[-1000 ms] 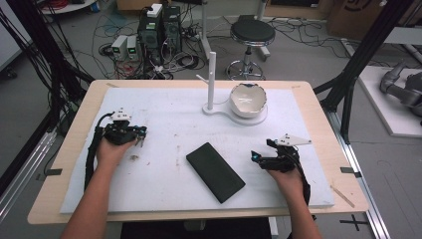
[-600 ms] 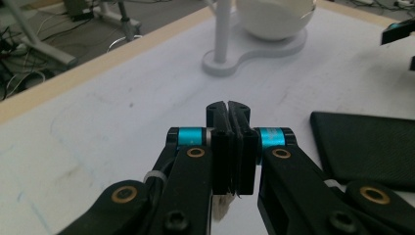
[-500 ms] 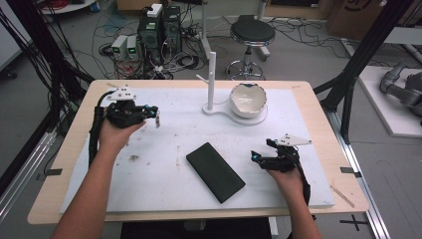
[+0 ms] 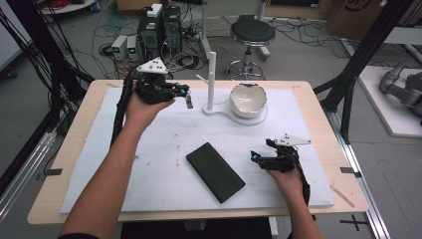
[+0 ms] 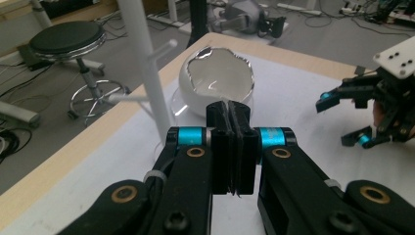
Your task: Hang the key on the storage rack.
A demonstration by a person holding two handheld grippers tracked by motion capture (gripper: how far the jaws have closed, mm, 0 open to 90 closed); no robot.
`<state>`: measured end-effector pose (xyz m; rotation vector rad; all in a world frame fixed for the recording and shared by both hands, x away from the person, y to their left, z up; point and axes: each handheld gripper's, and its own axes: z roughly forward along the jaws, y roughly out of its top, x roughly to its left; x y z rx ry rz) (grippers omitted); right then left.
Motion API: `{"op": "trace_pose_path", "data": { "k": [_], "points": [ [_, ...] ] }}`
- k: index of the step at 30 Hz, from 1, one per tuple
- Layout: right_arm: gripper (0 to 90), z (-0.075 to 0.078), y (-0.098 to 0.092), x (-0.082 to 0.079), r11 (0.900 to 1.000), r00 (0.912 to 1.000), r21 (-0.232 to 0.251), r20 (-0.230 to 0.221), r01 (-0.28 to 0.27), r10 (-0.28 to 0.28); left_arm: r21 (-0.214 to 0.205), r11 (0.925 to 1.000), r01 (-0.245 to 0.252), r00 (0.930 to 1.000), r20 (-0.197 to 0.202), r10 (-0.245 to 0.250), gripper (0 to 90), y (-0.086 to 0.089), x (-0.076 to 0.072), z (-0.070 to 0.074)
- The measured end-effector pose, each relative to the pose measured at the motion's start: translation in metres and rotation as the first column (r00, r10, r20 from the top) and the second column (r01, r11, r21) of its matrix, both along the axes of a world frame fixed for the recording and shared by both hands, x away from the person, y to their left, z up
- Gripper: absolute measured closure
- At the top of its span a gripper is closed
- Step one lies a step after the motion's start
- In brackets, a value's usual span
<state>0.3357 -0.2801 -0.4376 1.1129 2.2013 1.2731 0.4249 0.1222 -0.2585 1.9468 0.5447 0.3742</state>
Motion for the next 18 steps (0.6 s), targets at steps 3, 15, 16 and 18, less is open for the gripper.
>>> {"op": "trace_pose_path", "data": {
  "k": [3, 15, 16, 18],
  "points": [
    [17.7, 0.0, 0.0, 0.0, 1.0, 1.0, -0.003, 0.0, -0.003, 0.003, -0.007, 0.9999, 0.008, 0.9999, -0.009, -0.008, 88.1, -0.012, 0.011, 0.005],
    [17.7, 0.0, -0.002, 0.0, 0.9999, 1.0, -0.014, -0.002, 0.003, -0.003, -0.002, 0.9998, 0.018, 0.9997, -0.017, -0.018, 88.1, -0.051, 0.047, 0.022],
    [17.7, -0.001, -0.002, 0.0, 0.9999, 1.0, -0.017, -0.002, 0.001, -0.001, -0.001, 1.0, 0.008, 0.9997, -0.023, -0.008, 88.1, -0.054, 0.054, 0.022],
    [17.7, -0.001, -0.002, -0.001, 0.9998, 1.0, -0.018, -0.006, 0.003, -0.003, 0.001, 1.0, 0.009, 0.9996, -0.028, -0.009, 88.1, -0.055, 0.056, 0.022]
  ]
}}
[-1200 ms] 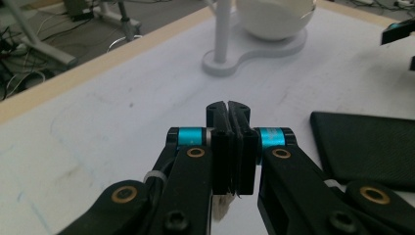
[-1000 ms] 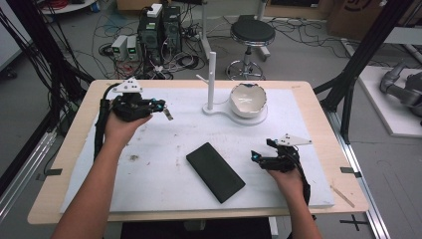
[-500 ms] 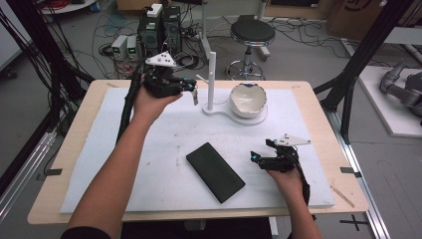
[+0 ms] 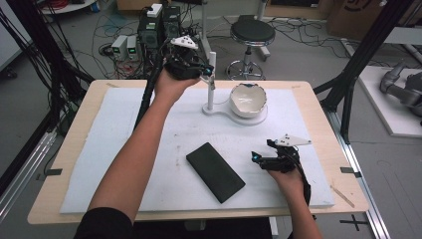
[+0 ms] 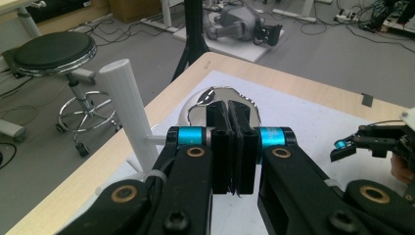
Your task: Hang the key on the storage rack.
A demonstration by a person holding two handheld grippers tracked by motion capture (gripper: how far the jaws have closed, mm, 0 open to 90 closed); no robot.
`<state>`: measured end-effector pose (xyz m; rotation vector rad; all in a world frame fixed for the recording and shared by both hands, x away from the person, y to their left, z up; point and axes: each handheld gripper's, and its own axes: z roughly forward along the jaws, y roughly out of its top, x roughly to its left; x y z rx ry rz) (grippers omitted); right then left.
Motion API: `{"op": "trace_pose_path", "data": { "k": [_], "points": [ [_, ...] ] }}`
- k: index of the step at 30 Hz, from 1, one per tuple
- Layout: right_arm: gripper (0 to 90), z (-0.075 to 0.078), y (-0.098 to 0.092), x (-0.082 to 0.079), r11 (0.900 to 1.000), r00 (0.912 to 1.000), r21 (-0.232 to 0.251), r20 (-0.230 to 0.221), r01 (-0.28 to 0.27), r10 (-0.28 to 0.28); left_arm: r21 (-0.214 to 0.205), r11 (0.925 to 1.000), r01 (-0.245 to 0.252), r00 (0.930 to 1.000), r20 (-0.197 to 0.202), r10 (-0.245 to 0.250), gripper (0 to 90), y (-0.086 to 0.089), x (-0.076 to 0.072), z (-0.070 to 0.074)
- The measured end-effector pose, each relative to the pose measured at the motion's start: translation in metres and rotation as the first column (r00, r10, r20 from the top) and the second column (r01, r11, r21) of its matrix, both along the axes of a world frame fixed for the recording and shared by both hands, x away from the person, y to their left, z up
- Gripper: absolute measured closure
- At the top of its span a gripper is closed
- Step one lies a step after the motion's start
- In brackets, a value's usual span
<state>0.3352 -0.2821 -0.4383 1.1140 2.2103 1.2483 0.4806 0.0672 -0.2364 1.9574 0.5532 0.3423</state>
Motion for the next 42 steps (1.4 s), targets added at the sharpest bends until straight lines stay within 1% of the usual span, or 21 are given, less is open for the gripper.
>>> {"op": "trace_pose_path", "data": {
  "k": [4, 5, 7, 10, 13, 14, 15, 19, 22, 23, 28, 30, 33, 34, 35, 36, 39, 40, 41, 42],
  "points": [
    [17.7, 0.0, -0.001, 0.0, 1.0, 1.0, 0.003, 0.003, -0.001, 0.001, -0.008, 0.9999, -0.011, 0.9994, -0.033, 0.011, 88.1, -0.002, 0.01, -0.006],
    [17.7, 0.0, -0.001, 0.0, 1.0, 1.0, 0.005, 0.002, 0.001, -0.001, 0.001, 0.9998, -0.017, 0.9991, -0.038, 0.017, 88.1, -0.002, 0.011, -0.008],
    [17.7, 0.0, -0.001, 0.0, 1.0, 1.0, 0.007, 0.003, 0.0, 0.0, 0.004, 0.9996, -0.027, 0.9986, -0.045, 0.027, 88.1, -0.003, 0.014, -0.01],
    [17.7, 0.0, 0.0, 0.0, 1.0, 1.0, 0.005, 0.003, -0.004, 0.004, -0.006, 0.9993, -0.038, 0.9981, -0.049, 0.038, 88.1, -0.001, 0.018, -0.012],
    [17.7, 0.0, 0.002, -0.001, 0.9999, 0.9999, 0.006, -0.001, -0.012, 0.012, -0.032, 0.9989, -0.035, 0.9968, -0.073, 0.033, 88.1, 0.001, 0.024, -0.016],
    [17.7, 0.0, 0.003, -0.001, 0.9999, 0.9999, 0.005, 0.001, -0.013, 0.013, -0.031, 0.9988, -0.037, 0.9962, -0.08, 0.035, 88.1, 0.001, 0.025, -0.017],
    [17.7, 0.0, 0.003, -0.001, 0.9999, 0.9999, 0.005, 0.001, -0.013, 0.013, -0.023, 0.999, -0.037, 0.9962, -0.08, 0.035, 88.1, 0.0, 0.027, -0.018],
    [17.7, 0.0, 0.002, -0.001, 0.9999, 0.9999, 0.007, 0.003, -0.014, 0.014, -0.022, 0.9989, -0.041, 0.9962, -0.078, 0.04, 88.1, -0.001, 0.03, -0.019],
    [17.7, 0.0, 0.002, 0.0, 0.9999, 0.9999, 0.007, 0.0, -0.011, 0.011, -0.014, 0.9985, -0.053, 0.9953, -0.082, 0.052, 88.1, 0.001, 0.032, -0.021],
    [17.7, 0.0, 0.002, 0.0, 0.9999, 0.9999, 0.007, 0.0, -0.011, 0.011, -0.02, 0.9984, -0.054, 0.9948, -0.088, 0.052, 88.1, 0.002, 0.033, -0.022],
    [17.7, 0.0, 0.002, 0.0, 0.9999, 0.9999, 0.003, -0.004, -0.012, 0.012, -0.006, 0.9982, -0.059, 0.9943, -0.089, 0.059, 88.0, 0.005, 0.035, -0.023],
    [17.7, 0.0, 0.002, 0.0, 0.9999, 0.9999, 0.005, -0.005, -0.012, 0.012, -0.014, 0.9978, -0.065, 0.9937, -0.093, 0.063, 87.9, 0.005, 0.035, -0.024],
    [17.7, 0.0, 0.002, 0.0, 0.9999, 0.9999, 0.005, -0.003, -0.013, 0.013, -0.017, 0.9982, -0.057, 0.9937, -0.097, 0.055, 87.4, 0.005, 0.036, -0.025],
    [17.7, 0.0, 0.002, -0.001, 0.9999, 0.9999, 0.006, -0.005, -0.012, 0.012, -0.033, 0.9977, -0.059, 0.9931, -0.104, 0.055, 86.7, 0.006, 0.037, -0.025],
    [17.7, 0.0, 0.001, 0.0, 0.9999, 0.9999, 0.005, -0.002, -0.012, 0.012, -0.036, 0.997, -0.068, 0.9922, -0.107, 0.064, 72.5, 0.007, 0.037, -0.025],
    [17.7, 0.0, 0.001, 0.0, 0.9999, 0.9999, 0.005, -0.001, -0.012, 0.012, -0.032, 0.9959, -0.084, 0.9909, -0.108, 0.08, 69.3, 0.008, 0.037, -0.024],
    [17.7, 0.0, 0.002, 0.0, 0.9999, 0.9999, 0.004, -0.002, -0.013, 0.013, -0.038, 0.995, -0.092, 0.9902, -0.109, 0.087, 62.7, 0.013, 0.035, -0.023],
    [17.7, 0.0, 0.002, 0.0, 0.9999, 0.9999, 0.004, -0.002, -0.013, 0.013, -0.039, 0.9945, -0.097, 0.9897, -0.109, 0.092, 62.7, 0.015, 0.033, -0.023],
    [17.7, 0.0, 0.002, 0.0, 0.9999, 0.9999, 0.005, -0.004, -0.012, 0.012, -0.044, 0.9939, -0.101, 0.9891, -0.112, 0.096, 58.7, 0.017, 0.031, -0.024],
    [17.7, 0.0, 0.002, 0.0, 0.9999, 0.9999, 0.005, -0.004, -0.012, 0.012, -0.042, 0.994, -0.101, 0.9891, -0.112, 0.096, 58.7, 0.019, 0.029, -0.024]
  ]
}}
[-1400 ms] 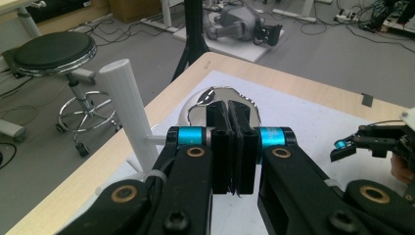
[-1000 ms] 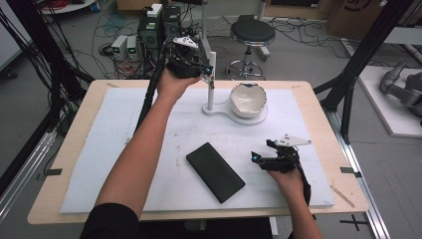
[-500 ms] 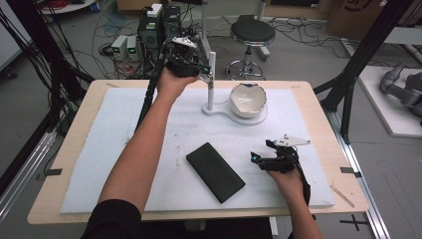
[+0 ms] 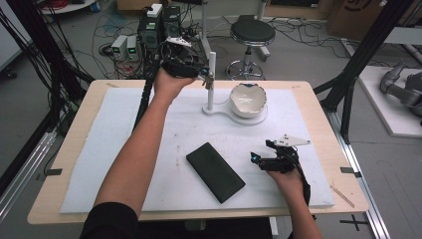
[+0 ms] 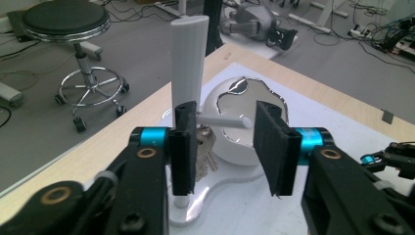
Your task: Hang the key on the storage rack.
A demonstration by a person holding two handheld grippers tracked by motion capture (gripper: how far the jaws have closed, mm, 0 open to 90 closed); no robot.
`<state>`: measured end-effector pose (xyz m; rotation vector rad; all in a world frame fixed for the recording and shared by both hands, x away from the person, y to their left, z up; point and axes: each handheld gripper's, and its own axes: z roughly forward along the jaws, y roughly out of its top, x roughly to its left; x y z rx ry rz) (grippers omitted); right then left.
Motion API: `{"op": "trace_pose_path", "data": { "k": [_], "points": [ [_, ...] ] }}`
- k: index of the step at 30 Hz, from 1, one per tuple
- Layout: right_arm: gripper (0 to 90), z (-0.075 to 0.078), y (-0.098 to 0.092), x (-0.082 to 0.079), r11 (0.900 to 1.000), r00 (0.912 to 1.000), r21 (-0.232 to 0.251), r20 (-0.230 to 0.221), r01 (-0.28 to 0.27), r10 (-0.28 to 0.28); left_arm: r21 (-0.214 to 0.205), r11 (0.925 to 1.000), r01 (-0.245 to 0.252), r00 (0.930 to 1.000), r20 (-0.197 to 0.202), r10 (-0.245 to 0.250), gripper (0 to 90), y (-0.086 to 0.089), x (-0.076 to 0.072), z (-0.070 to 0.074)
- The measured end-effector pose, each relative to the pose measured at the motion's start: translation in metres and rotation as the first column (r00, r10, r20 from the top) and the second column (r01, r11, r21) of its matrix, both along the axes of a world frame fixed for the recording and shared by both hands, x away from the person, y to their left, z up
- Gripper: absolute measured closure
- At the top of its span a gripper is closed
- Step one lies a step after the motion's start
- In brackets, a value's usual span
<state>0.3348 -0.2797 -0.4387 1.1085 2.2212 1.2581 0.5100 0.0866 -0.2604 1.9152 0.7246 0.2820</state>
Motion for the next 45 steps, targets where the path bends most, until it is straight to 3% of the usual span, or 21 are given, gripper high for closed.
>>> {"op": "trace_pose_path", "data": {
  "k": [8, 17, 23, 25, 36, 45],
  "points": [
    [17.7, 0.0, -0.001, 0.0, 1.0, 1.0, 0.002, 0.003, -0.003, 0.003, 0.047, 0.9989, 0.002, 0.9997, 0.025, -0.004, 48.7, 0.02, -0.028, -0.009],
    [17.7, 0.001, 0.001, -0.001, 0.9999, 0.9999, 0.008, 0.005, -0.009, 0.009, 0.066, 0.9978, -0.006, 0.9995, 0.03, 0.004, 39.5, 0.053, -0.065, -0.039],
    [17.7, 0.003, 0.001, -0.002, 0.9995, 0.9999, 0.03, 0.012, -0.005, 0.005, 0.008, 0.9997, -0.023, 0.9983, 0.053, 0.023, 30.9, 0.076, -0.092, -0.062],
    [17.7, 0.004, 0.001, -0.003, 0.9992, 0.9997, 0.039, 0.022, -0.005, 0.004, 0.006, 0.9997, -0.022, 0.9979, 0.062, 0.022, 29.0, 0.081, -0.101, -0.07],
    [17.6, 0.004, -0.001, -0.003, 0.9987, 0.9997, 0.051, 0.022, 0.004, -0.005, -0.037, 0.9982, 0.046, 0.9988, -0.016, -0.047, 15.2, 0.104, -0.144, -0.118],
    [17.7, 0.002, 0.001, -0.003, 0.9995, 0.9999, 0.03, 0.009, -0.005, 0.004, -0.083, 0.9945, 0.065, 0.9963, -0.05, -0.069, 6.8, 0.127, -0.165, -0.142]
  ]
}}
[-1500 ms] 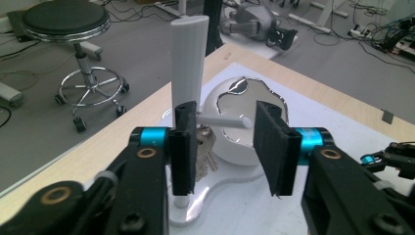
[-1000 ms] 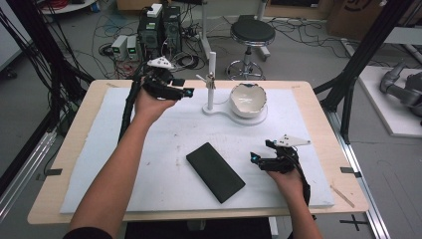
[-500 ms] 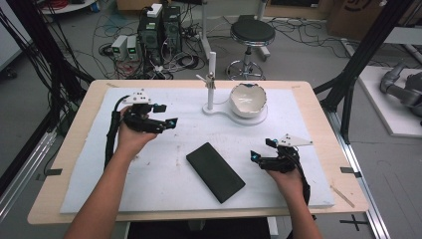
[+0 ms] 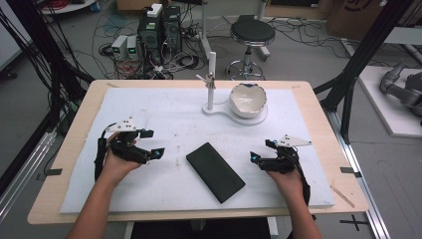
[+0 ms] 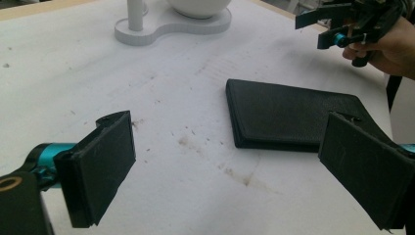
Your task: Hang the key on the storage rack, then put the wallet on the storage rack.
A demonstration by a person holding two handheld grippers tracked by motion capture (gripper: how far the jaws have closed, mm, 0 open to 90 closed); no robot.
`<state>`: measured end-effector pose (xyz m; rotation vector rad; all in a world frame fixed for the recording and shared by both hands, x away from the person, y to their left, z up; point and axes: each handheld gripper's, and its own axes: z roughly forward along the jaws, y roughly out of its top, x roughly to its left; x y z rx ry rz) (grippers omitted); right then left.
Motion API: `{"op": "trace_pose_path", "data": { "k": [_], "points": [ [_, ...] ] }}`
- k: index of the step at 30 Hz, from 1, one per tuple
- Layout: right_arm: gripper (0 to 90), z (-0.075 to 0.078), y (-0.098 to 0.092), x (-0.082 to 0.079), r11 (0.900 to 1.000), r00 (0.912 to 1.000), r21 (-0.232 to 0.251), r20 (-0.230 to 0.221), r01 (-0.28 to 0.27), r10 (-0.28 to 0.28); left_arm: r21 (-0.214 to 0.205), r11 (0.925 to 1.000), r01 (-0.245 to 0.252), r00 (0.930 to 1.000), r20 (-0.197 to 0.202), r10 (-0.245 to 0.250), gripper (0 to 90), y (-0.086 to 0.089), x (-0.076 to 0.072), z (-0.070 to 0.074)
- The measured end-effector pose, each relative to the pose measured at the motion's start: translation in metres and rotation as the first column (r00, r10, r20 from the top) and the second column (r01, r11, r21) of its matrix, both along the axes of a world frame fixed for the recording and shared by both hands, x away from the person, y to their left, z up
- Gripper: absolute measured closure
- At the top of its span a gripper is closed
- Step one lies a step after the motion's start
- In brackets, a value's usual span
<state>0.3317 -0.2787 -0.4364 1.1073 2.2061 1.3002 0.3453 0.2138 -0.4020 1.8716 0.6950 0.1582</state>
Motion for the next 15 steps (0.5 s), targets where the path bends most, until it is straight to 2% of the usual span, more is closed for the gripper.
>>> {"op": "trace_pose_path", "data": {
  "k": [3, 5, 8, 11, 13, 15],
  "points": [
    [17.6, -0.0002, 0.0007, -0.0007, 1.0, 1.0, -0.007, -0.003, -0.005, 0.005, 0.003, 1.0, 0.001, 1.0, 0.004, -0.001, 6.8, 0.0021, -0.0032, -0.0041],
    [17.6, 0.0001, 0.0015, -0.0014, 0.9999, 1.0, -0.011, 0.002, -0.009, 0.009, 0.022, 0.9998, 0.003, 1.0, -0.006, -0.003, 6.8, 0.0029, -0.0019, -0.0095],
    [17.6, 0.0002, 0.0017, -0.0016, 0.9999, 0.9999, -0.009, 0.003, -0.014, 0.014, 0.021, 0.9998, 0.002, 1.0, -0.003, -0.001, 6.8, 0.0026, -0.0016, -0.0098],
    [17.6, 0.0011, 0.0014, -0.0029, 0.9996, 0.9995, -0.005, 0.011, -0.03, 0.03, 0.016, 0.9999, 0.004, 0.9997, 0.023, -0.004, 6.8, 0.0014, -0.0034, -0.0076],
    [17.6, 0.0027, 0.0012, -0.0048, 0.9977, 0.9983, 0.033, -0.003, -0.059, 0.059, 0.022, 0.9997, -0.004, 0.9995, 0.031, 0.003, 6.8, 0.0016, -0.0045, -0.0065],
    [17.6, 0.0033, 0.0016, -0.0068, 0.9963, 0.9971, 0.04, 0.001, -0.077, 0.077, 0.027, 0.9996, 0.002, 0.9994, 0.033, -0.003, 6.8, 0.0025, -0.0044, -0.0066]
  ]
}}
